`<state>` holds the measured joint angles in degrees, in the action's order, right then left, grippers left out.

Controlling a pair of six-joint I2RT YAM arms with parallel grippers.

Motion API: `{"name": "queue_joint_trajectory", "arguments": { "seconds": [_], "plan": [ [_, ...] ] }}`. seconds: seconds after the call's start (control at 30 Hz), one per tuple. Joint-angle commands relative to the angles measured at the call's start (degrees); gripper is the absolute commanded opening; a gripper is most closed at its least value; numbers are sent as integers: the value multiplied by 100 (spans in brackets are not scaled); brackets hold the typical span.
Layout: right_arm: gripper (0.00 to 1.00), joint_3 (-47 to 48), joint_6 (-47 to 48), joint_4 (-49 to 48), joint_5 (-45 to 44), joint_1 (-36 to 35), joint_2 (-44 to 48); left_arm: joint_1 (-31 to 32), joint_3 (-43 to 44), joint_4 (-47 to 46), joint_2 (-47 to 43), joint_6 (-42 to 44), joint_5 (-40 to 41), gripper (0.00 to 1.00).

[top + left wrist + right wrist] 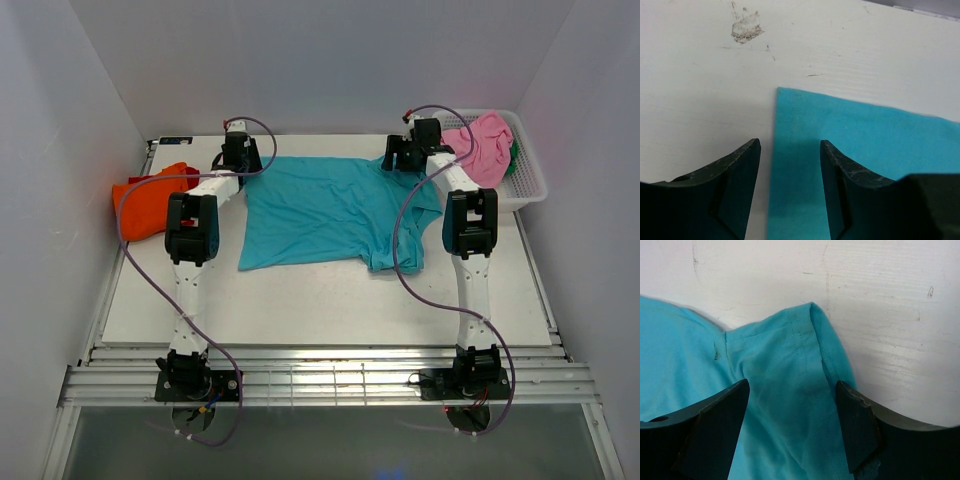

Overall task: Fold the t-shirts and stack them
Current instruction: Flatten out the tshirt

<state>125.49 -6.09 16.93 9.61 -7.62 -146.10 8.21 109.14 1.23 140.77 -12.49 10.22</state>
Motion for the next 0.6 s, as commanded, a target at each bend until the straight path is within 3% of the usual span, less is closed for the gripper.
{"name": "queue_joint_trajectory", "arguments": {
  "seconds": [0.0, 0.57],
  "plan": [
    [76, 335, -77, -181, 50, 6, -146, -47, 283, -18, 47, 19, -213, 62],
    [76, 450, 2, -462, -249, 6, -190, -144, 916, 96, 548, -175, -644, 62]
  ]
}}
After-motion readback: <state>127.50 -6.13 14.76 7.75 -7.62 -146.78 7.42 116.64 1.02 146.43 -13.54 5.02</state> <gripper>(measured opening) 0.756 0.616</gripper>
